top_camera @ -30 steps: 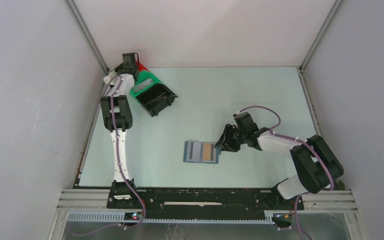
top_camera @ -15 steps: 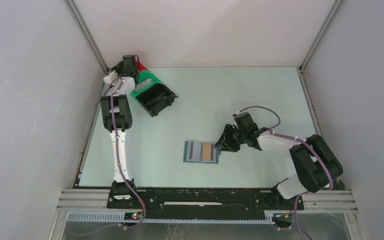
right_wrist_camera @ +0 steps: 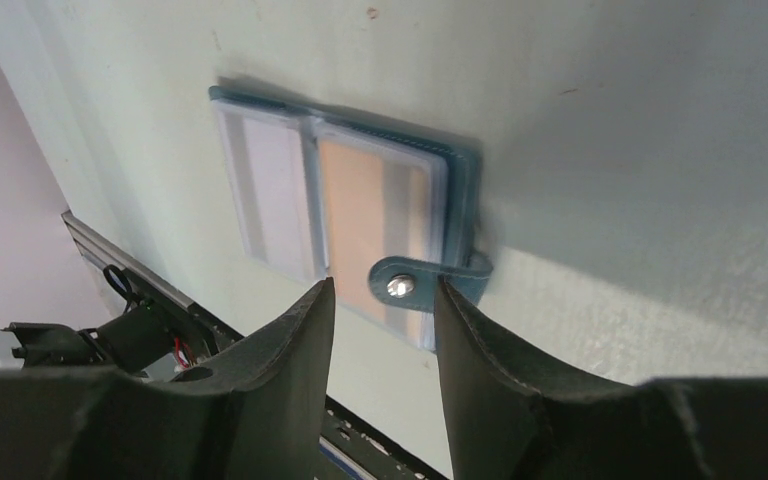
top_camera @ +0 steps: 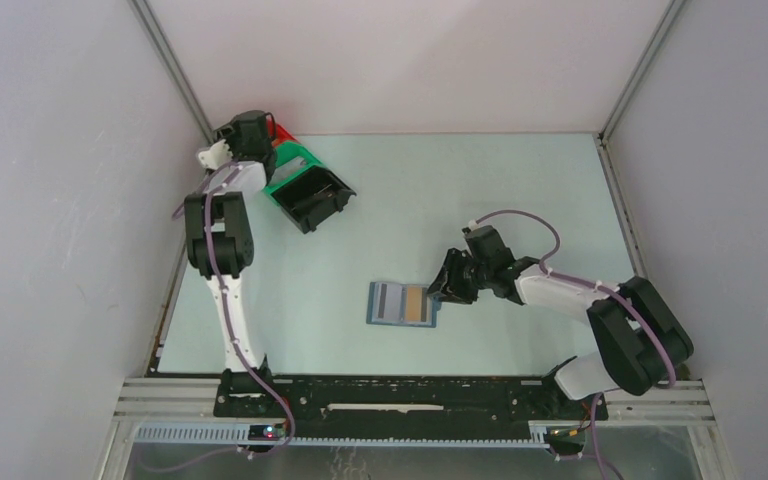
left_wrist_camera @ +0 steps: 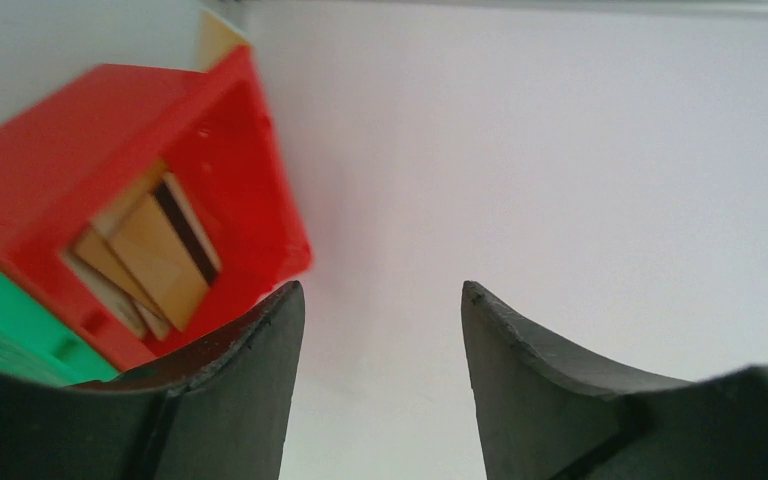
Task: Take the credit cards out of the card holder
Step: Place the credit card in the storage box.
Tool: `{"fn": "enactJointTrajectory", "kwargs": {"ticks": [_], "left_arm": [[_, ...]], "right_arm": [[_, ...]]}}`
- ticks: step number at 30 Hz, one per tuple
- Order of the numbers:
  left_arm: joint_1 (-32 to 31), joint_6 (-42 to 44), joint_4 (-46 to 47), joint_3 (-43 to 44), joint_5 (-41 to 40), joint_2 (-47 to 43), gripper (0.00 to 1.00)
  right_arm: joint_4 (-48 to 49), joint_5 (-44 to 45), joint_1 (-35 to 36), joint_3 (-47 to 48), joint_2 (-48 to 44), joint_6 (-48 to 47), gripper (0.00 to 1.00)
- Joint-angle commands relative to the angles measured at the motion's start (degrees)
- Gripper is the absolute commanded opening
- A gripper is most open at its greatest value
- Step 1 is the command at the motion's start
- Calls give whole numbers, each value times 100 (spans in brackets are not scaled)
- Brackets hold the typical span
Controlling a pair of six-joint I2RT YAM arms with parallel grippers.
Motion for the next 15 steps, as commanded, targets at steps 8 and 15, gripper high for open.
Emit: {"fn": "enactJointTrajectory", "kwargs": {"ticks": [8, 15], "left_arm": [[-191, 1907, 1672, -1622, 634, -2254, 65], [-592, 3768, 1968, -2950, 1182, -4056, 66]], "right_arm": [[-350, 731, 481, 115, -1011, 9, 50], [-622, 1154, 542, -251, -1918, -7, 51]]}}
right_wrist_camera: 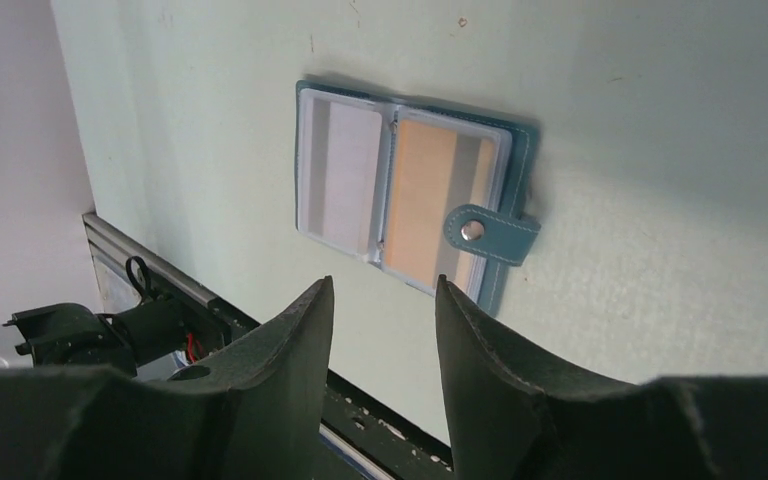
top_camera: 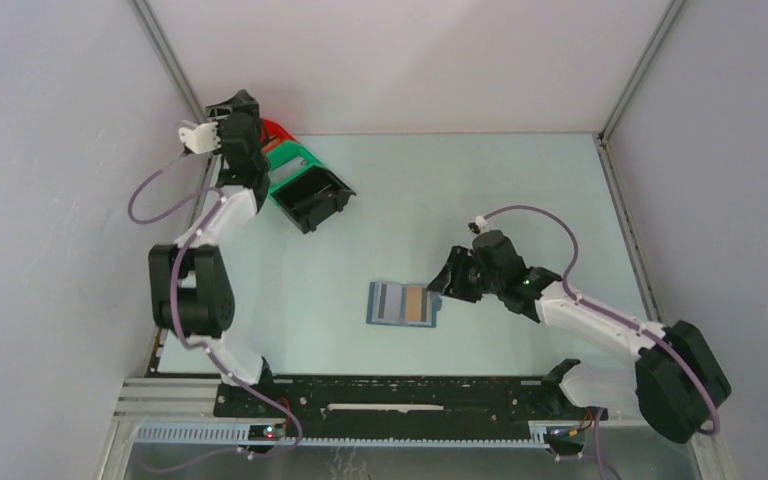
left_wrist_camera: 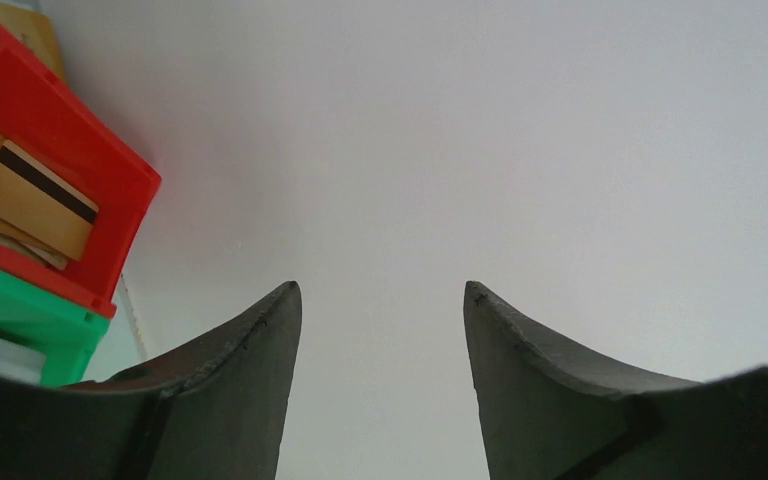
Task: Take the credit cards out of the card holder
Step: Place the credit card in the storage box, then reset both arms
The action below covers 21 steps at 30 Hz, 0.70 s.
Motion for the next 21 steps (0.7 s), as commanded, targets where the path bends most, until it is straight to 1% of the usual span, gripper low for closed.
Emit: {"fn": "enactJointTrajectory", "kwargs": {"ticks": [1, 6, 11, 13, 17, 21], "left_arm": [[-222, 1561, 393, -781, 566, -1363, 66], [-217, 2356, -71, -1603, 963, -2614, 66], [-217, 3120, -1190, -1805, 1347, -3535, 67], [-224, 3317, -1750, -1791, 1674, -3730, 69], [-322, 3717, -2465, -1749, 2202, -3923, 75], [-721, 4452, -3560, -1142, 2445, -3674, 79]], "right_arm": [[-269, 476, 36, -243, -706, -17, 51], [-444, 659, 38, -574, -1339, 6, 52], [-575, 748, 29, -796, -1787, 52, 52], [-682, 797, 27, -807, -1915, 45, 52], [-898, 923, 27, -768, -2225, 3, 52], [-1164, 1116, -87, -628, -2438, 101, 52]]}}
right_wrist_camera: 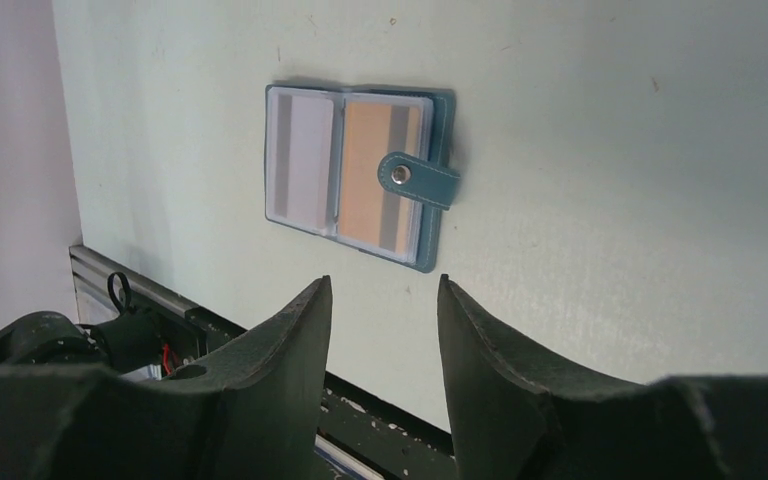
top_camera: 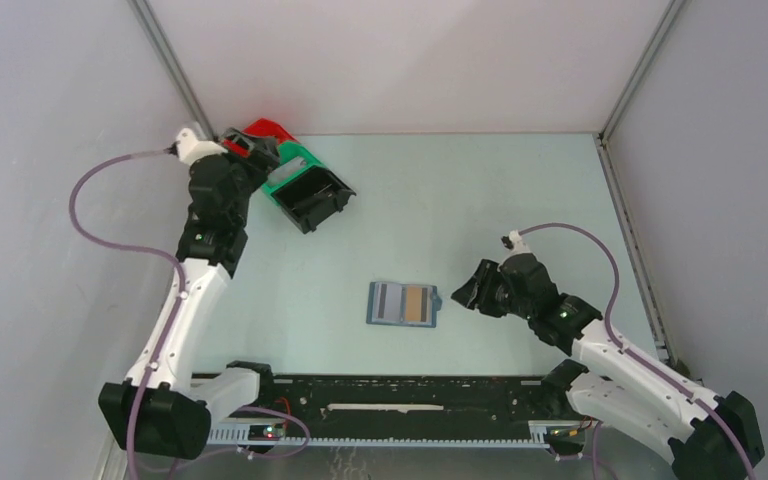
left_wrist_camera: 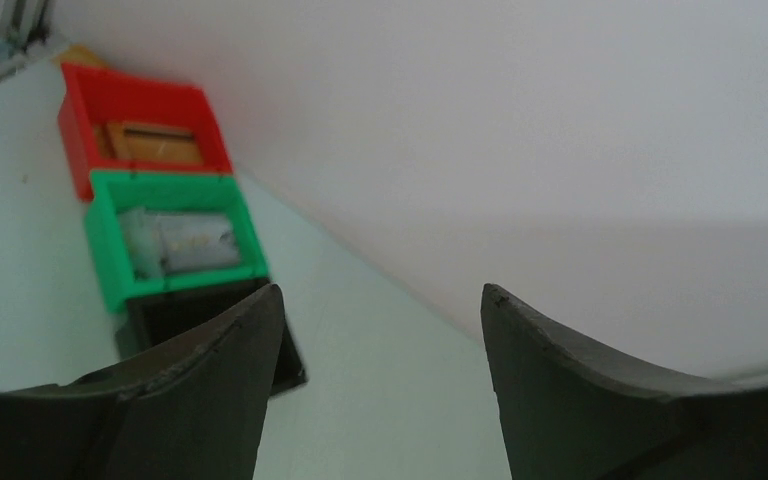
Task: Take the credit cards out of the card holder
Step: Reset both arms
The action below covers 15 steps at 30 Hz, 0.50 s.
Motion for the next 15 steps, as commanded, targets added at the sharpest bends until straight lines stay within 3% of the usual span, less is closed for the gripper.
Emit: {"fn": "enactJointTrajectory", "kwargs": {"ticks": [1, 6, 10, 15], "left_arm": [[-474, 1114, -1526, 570, 571, 258, 80], [-1248, 998, -1936, 565, 448, 589, 88], [-2146, 1312, -2468, 860, 282, 799, 99], [-2694, 1525, -2813, 900, 190, 662, 100]], "right_arm": [[-286, 332, -123, 212, -256, 151, 53], [-296, 572, -428, 385, -185, 590, 54], [-375, 744, -574, 650, 119, 833, 56], [-498, 993, -608, 895, 367, 1064, 58]]}}
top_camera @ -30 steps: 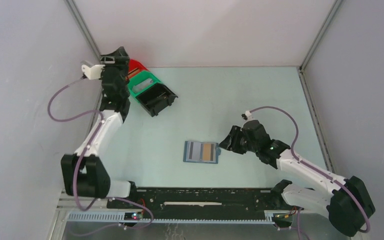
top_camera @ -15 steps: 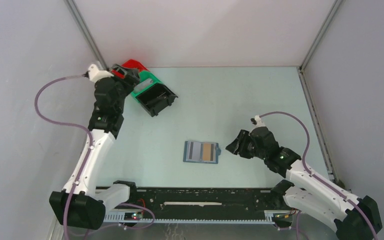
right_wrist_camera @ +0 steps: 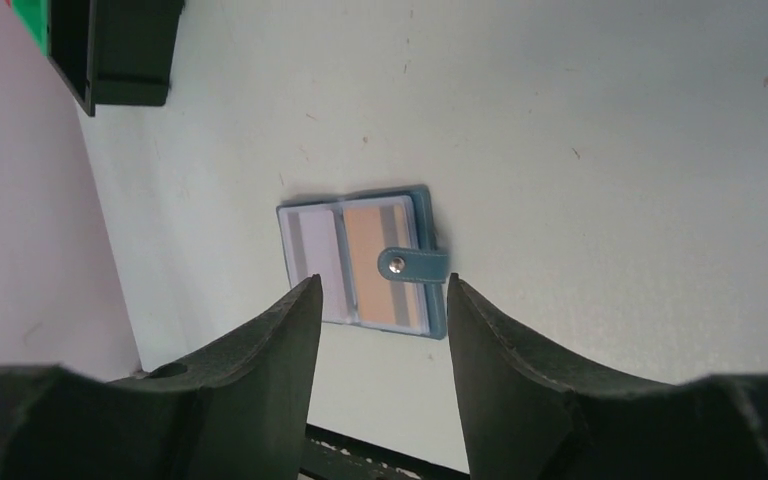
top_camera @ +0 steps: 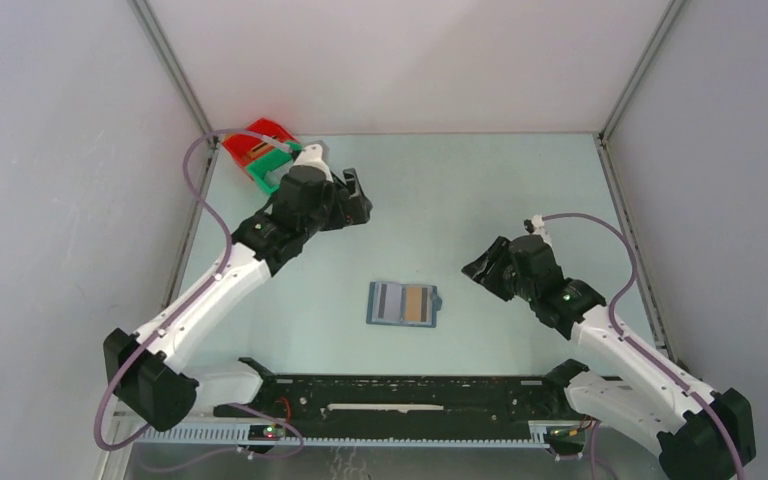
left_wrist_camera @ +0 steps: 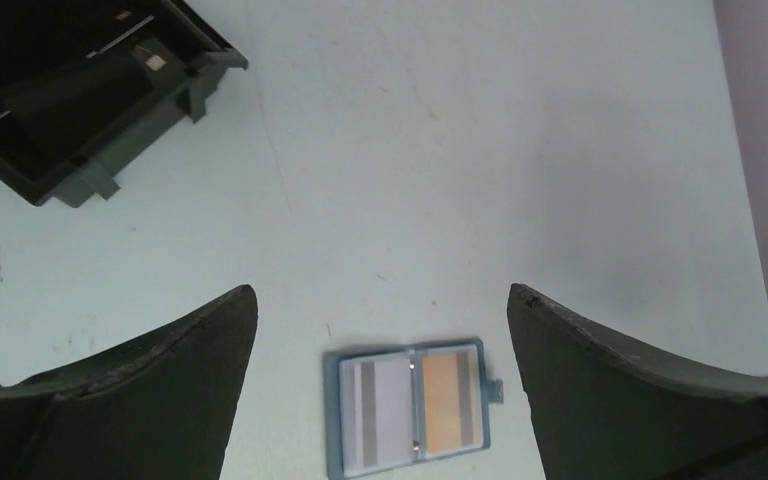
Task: Take the credit cards out of the card holder
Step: Reset both arms
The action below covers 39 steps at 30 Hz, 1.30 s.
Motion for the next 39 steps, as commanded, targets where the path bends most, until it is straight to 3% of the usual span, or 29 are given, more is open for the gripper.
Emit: {"fn": "enactJointTrajectory", "kwargs": {"ticks": [1, 7, 16, 29, 35, 39], "left_arm": [[-276, 393, -377, 342, -81, -293, 100], [-388, 696, -900, 362, -257, -431, 100], [-396, 674, -870, -470, -1131, -1050, 100], [-388, 771, -864, -1161, -1233, -1851, 100], [-388, 745, -824, -1387, -1110, -2189, 100], [-388, 572, -864, -1434, -936, -2177, 100]], "right_arm": [[-70, 402, -22, 296, 112, 373, 59], [-79, 578, -22, 316, 42, 339, 66], [-279, 751, 0, 610, -93, -614, 72], [-357, 843, 89, 592, -400, -1972, 72], [-33, 972, 472, 110, -634, -2008, 72], [184, 1527, 883, -220, -772, -1870, 71]]}}
